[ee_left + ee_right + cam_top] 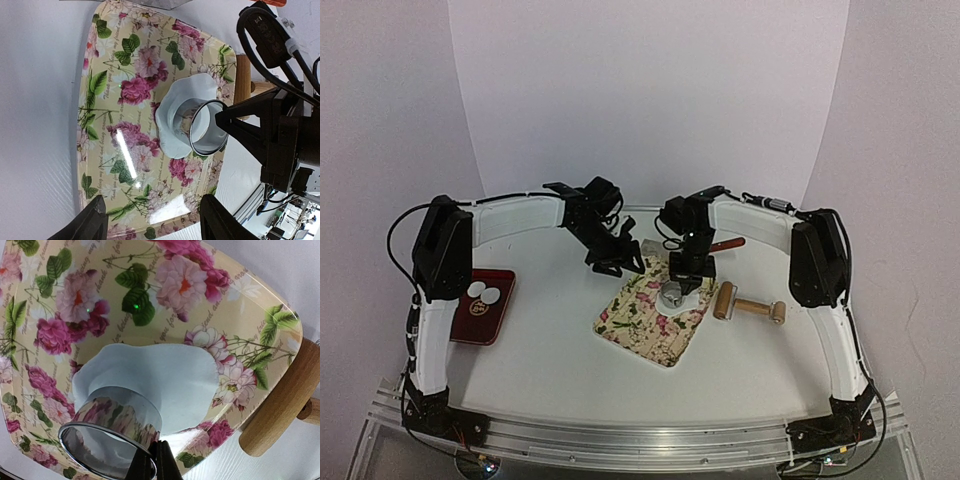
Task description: Roll out the dumpling wrappers from the dough
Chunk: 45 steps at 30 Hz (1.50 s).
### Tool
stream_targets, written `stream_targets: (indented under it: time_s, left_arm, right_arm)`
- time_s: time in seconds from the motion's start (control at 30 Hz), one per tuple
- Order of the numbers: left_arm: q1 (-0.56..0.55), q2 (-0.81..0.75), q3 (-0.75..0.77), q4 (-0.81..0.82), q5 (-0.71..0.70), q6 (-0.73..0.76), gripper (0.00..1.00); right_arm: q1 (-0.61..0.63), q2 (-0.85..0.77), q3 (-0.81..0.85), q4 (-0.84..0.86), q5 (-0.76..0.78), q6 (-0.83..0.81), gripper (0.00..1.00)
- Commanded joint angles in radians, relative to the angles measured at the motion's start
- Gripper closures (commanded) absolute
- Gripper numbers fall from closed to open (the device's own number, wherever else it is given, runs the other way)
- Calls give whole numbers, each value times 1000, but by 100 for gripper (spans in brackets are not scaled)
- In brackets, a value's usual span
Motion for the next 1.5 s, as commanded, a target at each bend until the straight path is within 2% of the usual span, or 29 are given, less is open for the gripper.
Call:
stream_targets:
  time_s: [0.0,0.47,0.77,1.03,1.27,1.47]
  left_arm:
    - [0,4,47,29,23,-13,38]
    - [0,22,20,87,59,-60,41]
    - [-1,95,-34,269,211,-193,46]
    - [-2,164,-25,342,273,-266,54]
    - [-12,233,53,340,291,-221,56]
    - [-14,263,79,328,295,-215,62]
  right_arm:
    - [-4,24,24,-2,1,-19,100]
    - [-4,73,-30,2,8,-52,100]
    - [-4,85,-95,0,12,-58,100]
    - [-4,99,-83,0,17,-62,100]
    - [-4,108,-77,0,11,-62,100]
    - [-4,116,-68,0,8,-64,100]
